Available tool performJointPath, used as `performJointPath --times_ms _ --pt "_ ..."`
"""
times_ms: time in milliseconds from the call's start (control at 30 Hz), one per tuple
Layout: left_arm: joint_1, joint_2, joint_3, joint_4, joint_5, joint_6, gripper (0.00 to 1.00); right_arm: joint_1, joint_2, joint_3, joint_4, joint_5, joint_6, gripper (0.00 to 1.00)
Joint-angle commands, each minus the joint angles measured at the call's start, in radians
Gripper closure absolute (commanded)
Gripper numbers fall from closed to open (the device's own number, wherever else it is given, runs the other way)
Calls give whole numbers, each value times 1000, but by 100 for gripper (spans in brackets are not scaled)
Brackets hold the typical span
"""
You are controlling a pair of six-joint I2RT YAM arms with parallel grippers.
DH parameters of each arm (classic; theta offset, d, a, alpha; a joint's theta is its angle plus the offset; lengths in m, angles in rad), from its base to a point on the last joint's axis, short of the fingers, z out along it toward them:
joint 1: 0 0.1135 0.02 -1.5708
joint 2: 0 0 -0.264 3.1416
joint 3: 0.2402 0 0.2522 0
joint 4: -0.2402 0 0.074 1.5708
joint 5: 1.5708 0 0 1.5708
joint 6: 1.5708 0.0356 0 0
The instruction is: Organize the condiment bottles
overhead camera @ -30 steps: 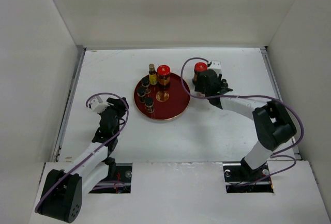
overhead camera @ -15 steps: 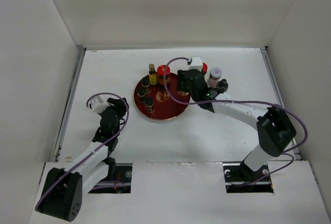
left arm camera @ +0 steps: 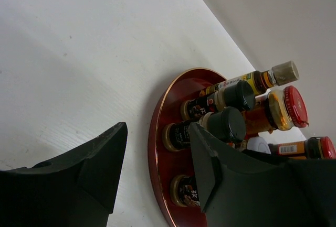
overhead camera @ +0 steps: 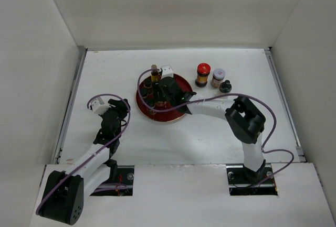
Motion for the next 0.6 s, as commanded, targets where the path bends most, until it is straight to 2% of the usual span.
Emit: performJointPath --times_ms 0,133,267,467,567 --pt "5 -11 -2 45 4 -8 51 1 -13 77 118 13 15 41" --pt "5 1 -1 45 7 -10 51 1 -13 63 120 19 28 32" --pt "0 1 -1 48 5 -8 51 1 -78 24 120 27 42 18" --pt "-3 -6 -1 46 2 -7 51 -32 -198 -45 112 30 45 15" --pt "2 -6 -1 42 8 -8 51 -90 -247 -92 121 37 35 15"
